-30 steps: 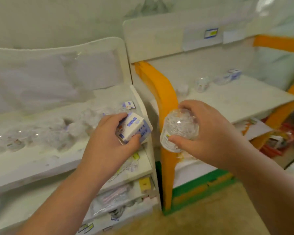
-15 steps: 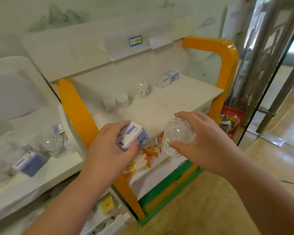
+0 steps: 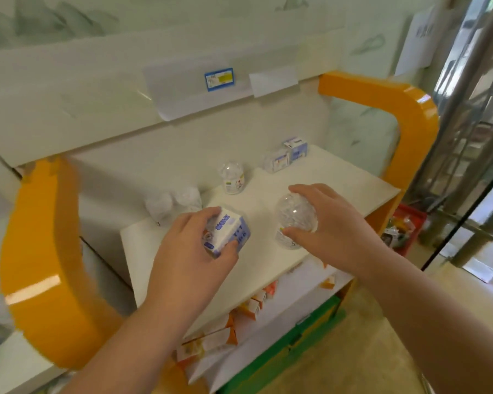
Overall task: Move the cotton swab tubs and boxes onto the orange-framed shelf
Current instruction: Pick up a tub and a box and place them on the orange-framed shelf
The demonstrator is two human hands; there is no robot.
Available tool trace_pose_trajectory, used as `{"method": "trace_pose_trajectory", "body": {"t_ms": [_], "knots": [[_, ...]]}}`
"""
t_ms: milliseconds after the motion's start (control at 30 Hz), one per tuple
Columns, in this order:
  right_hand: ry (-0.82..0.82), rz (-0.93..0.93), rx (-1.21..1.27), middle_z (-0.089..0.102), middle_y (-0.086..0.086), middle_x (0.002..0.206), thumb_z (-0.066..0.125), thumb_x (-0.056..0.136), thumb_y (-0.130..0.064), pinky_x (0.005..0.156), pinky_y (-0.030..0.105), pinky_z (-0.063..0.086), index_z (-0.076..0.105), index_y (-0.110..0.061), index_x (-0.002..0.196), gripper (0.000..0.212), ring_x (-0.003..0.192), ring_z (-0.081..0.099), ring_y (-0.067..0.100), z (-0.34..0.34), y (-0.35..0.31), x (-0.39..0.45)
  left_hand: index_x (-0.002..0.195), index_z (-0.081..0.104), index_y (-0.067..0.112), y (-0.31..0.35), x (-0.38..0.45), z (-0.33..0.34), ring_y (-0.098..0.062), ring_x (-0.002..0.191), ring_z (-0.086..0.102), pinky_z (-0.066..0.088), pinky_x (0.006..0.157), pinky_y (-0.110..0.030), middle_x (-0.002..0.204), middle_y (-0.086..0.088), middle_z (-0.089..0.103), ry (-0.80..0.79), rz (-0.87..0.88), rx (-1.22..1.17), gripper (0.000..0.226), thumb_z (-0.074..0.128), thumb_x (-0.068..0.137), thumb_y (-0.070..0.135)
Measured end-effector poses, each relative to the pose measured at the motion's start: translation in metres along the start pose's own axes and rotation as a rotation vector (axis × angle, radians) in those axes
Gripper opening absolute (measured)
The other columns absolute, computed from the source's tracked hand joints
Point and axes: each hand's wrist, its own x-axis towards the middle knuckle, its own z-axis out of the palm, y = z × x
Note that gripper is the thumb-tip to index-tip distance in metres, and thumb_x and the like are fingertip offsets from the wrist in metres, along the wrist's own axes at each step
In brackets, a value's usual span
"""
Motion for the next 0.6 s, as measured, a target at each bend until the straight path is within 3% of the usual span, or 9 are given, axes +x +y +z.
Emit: {"method": "trace_pose_trajectory", "body": {"t_ms": [233,500,600], "knots": [[-0.004,-0.019,-0.021,0.041,-0.016,0.14,0.074,0.081,-0.044,0.099,0.029,0.038,0.036,-0.037,0.142,0.072,0.127,0.041,0.013,0.021,0.041,0.07,0.125,0.051,0.041,0.001,0.036,0.023,-0.004,0.099,0.052,0.04,0.081,-0.021,0.112,0.019,0.049,0.017,-0.043,0.063,0.053,0.069,0.075,0.041],[-0.057,-0.182,-0.077,0.048,0.0,0.136,0.076,0.077,-0.041,0.1,0.039,0.043,0.042,-0.027,0.14,0.072,0.124,0.045,0.027,0.057,0.067,0.172,0.124,0.052,0.04,0.02,0.067,0.053,0.0,0.096,0.051,0.038,0.079,-0.012,0.113,0.02,0.048,0.091,-0.182,0.144,0.053,0.069,0.073,0.04],[-0.086,-0.246,-0.082,0.048,0.002,0.134,0.076,0.077,-0.039,0.098,0.04,0.044,0.043,-0.025,0.138,0.071,0.123,0.046,0.028,0.07,0.069,0.202,0.124,0.052,0.041,0.028,0.077,0.063,0.0,0.096,0.052,0.042,0.081,-0.017,0.113,0.021,0.048,0.118,-0.237,0.177,0.053,0.069,0.074,0.04]]}}
